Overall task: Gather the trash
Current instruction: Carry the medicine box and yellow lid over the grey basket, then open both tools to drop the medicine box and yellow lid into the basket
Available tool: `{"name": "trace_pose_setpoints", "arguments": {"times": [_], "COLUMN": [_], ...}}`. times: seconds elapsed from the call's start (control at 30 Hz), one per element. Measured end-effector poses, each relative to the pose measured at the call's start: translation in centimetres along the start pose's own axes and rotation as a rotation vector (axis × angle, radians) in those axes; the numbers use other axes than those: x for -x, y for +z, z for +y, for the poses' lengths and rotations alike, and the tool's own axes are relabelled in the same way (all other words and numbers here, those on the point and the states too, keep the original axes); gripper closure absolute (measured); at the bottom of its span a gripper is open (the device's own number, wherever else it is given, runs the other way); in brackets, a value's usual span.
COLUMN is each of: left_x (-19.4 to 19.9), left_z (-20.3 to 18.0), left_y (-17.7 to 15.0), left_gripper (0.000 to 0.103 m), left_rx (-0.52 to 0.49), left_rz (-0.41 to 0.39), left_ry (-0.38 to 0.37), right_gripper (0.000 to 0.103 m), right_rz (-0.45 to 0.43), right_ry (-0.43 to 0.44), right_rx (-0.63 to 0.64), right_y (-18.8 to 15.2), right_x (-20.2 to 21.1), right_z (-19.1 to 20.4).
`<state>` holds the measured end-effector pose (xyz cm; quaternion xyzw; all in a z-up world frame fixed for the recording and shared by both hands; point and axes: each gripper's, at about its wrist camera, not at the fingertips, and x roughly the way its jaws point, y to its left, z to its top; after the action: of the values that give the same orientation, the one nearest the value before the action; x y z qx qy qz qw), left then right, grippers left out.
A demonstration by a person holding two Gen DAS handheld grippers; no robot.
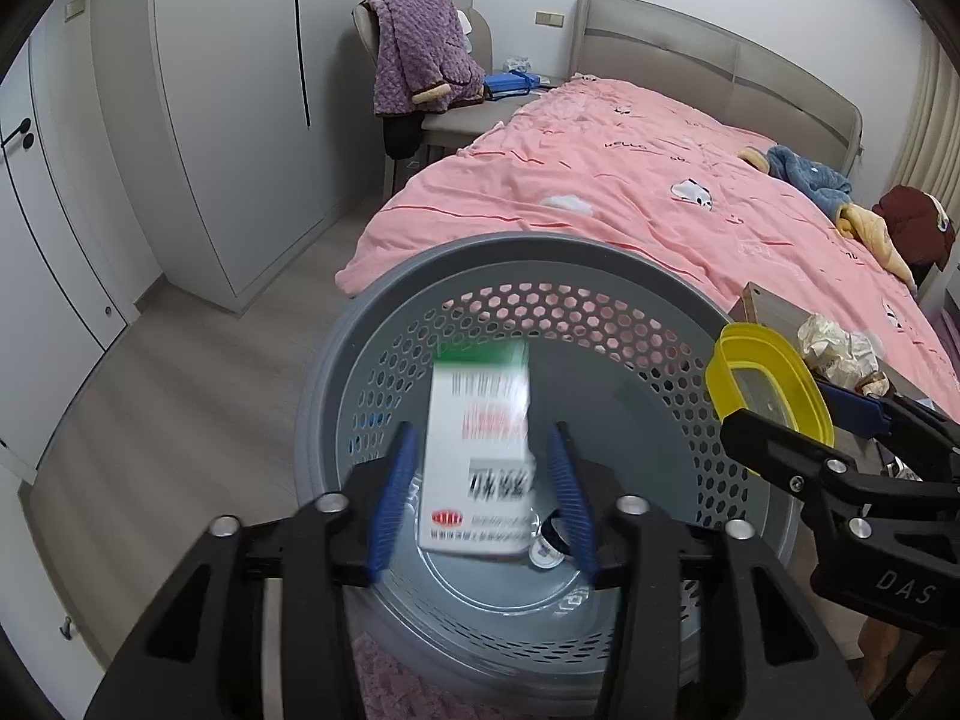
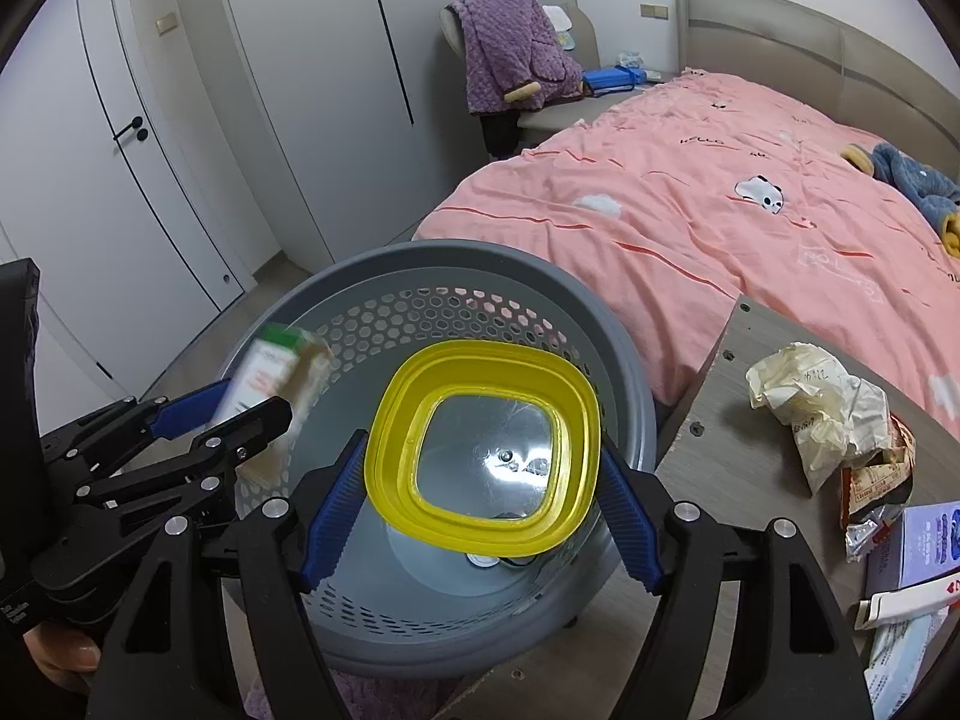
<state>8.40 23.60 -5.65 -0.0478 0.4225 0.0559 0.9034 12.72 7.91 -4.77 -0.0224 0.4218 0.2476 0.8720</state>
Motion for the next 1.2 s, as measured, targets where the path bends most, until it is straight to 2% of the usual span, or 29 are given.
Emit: {"name": "trace_pose_setpoints", "arguments": {"times": [0.13,0.67,1.2], "left_x": [0.0,0.6,2.5], "left_z": [0.4,1.1,0.2], "left_y": [0.0,-0.6,-1.2], "left_gripper": [0.047,0.041,0.034], "left_rx": [0.01,0.049,0.035], "left_rz": [-0.003,-0.004,-0.03], "left_ry": [0.011,0.052,0.063], "right_gripper": [0.023,0.023,0.02], "right_rz": [-0.015,-0.024,-0.052], "right_ry": [-0.005,-0.009,-0.019], "right_rx": [0.002,-0.001,-0.021], "right_y": [0.0,-0.2,-1.2], "right_x": [0.3,0.9,2.9], "right_z": [0.2,0.2,-0.5]}}
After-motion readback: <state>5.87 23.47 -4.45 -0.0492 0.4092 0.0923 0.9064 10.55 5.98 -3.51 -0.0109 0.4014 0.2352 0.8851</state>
